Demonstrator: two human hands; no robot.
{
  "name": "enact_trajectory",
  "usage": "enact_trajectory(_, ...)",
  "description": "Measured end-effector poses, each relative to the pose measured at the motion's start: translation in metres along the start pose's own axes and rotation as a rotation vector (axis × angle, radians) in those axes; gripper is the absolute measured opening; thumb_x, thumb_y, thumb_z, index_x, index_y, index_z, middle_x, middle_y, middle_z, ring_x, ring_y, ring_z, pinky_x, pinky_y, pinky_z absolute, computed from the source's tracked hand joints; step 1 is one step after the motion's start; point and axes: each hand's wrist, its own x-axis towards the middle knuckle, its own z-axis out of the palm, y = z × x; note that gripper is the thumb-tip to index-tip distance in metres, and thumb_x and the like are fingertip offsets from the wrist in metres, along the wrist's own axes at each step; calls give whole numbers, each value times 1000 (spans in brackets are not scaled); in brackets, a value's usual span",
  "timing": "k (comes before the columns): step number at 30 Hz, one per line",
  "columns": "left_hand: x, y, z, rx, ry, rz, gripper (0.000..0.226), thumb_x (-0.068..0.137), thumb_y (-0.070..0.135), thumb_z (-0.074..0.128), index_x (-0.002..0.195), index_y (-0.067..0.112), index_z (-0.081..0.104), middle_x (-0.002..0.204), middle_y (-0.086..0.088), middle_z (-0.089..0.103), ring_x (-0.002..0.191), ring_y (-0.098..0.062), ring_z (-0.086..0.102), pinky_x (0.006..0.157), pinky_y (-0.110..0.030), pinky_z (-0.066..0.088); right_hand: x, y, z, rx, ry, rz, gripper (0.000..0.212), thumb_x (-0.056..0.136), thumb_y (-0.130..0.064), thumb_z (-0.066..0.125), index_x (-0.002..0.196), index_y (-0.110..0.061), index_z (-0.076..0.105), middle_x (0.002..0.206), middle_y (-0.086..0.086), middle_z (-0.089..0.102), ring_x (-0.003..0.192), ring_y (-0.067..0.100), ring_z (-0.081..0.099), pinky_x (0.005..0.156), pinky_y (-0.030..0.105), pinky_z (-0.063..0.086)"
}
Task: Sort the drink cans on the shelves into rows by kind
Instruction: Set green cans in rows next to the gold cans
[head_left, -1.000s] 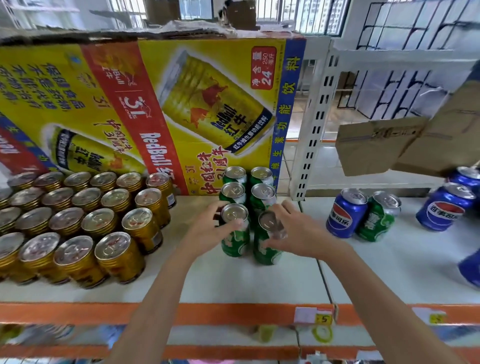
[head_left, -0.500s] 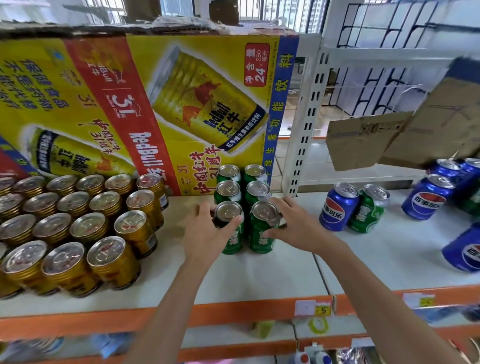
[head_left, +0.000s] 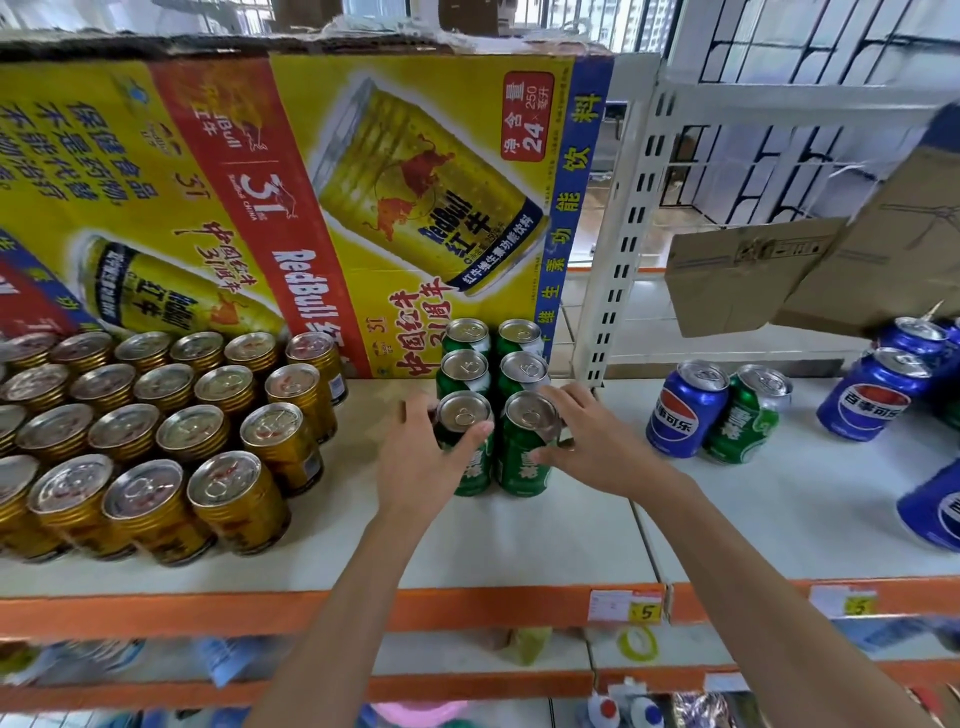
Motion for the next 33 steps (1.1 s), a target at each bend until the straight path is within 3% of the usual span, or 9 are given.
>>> enact_trajectory(4, 3, 6, 0, 16, -49, -51, 58, 76, 56, 66, 114, 17, 47, 117, -5, 49, 107, -24, 52, 84, -39, 48, -1, 1, -1, 2, 1, -16, 72, 84, -33, 66, 143, -20, 26, 133, 2, 34, 111, 17, 46, 93, 29, 45)
enact_trajectory(8, 7, 16, -7, 98, -126, -45, 53, 79, 50, 66, 117, 18, 46, 121, -7, 45, 114, -26, 47, 93, -44, 45, -6, 3, -9, -31, -24, -43, 73, 86, -37, 64, 145, -24, 24, 134, -2, 35, 116, 16, 46, 91, 26, 41)
enact_trajectory(10, 3, 23, -9, 122, -38, 38, 49, 80, 43, 68, 116, 17, 47, 120, -8, 42, 116, -27, 41, 95, -40, 40, -10, 7, -14, -75, -33, -51, 69, 88, -38, 61, 145, -21, 25, 136, -1, 36, 118, 17, 46, 92, 26, 39)
enact_trajectory(13, -5, 43, -6, 156, 73, 174, 38, 82, 35, 68, 110, 15, 51, 113, -6, 39, 109, -23, 42, 86, -28, 33, -22, 14, -25, -186, -20, -61, 58, 91, -35, 57, 141, -17, 33, 140, 0, 35, 127, 18, 38, 102, 30, 37)
enact_trajectory(17, -12, 65, 12, 221, 150, 385, 25, 79, 26, 72, 96, 12, 60, 102, -7, 50, 98, -25, 48, 79, -30, 33, -48, 30, -40, -222, 40, 2, 46, 93, -32, 52, 135, -19, 38, 133, -4, 38, 126, 16, 36, 100, 29, 40)
enact_trajectory(21, -15, 86, 41, 168, -6, 440, 26, 81, 30, 68, 103, 17, 60, 105, 2, 49, 104, -21, 45, 83, -27, 33, -84, 64, -58, -213, 131, 118, 40, 94, -34, 51, 130, -20, 42, 127, -6, 41, 117, 13, 41, 87, 20, 37)
enact_trajectory(24, -26, 102, 72, 158, -116, 407, 32, 85, 37, 62, 113, 23, 56, 113, 6, 43, 113, -17, 42, 93, -27, 33, -114, 92, -73, -151, 198, 276, 40, 94, -35, 49, 131, -23, 39, 128, -6, 38, 116, 11, 42, 89, 22, 39)
enact_trajectory(28, -37, 128, 111, 186, -259, 475, 38, 89, 41, 57, 123, 24, 51, 114, 8, 39, 117, -14, 39, 95, -23, 31, -156, 130, -94, -104, 218, 452, 45, 93, -38, 51, 134, -25, 37, 124, -6, 38, 117, 11, 44, 88, 24, 43)
enact_trajectory(33, -39, 158, 147, 139, -322, 569, 38, 86, 37, 62, 121, 24, 54, 112, 8, 46, 111, -11, 43, 83, -16, 26, -195, 173, -130, -81, 239, 649, 52, 92, -38, 53, 138, -25, 34, 133, 0, 38, 121, 17, 41, 91, 24, 37)
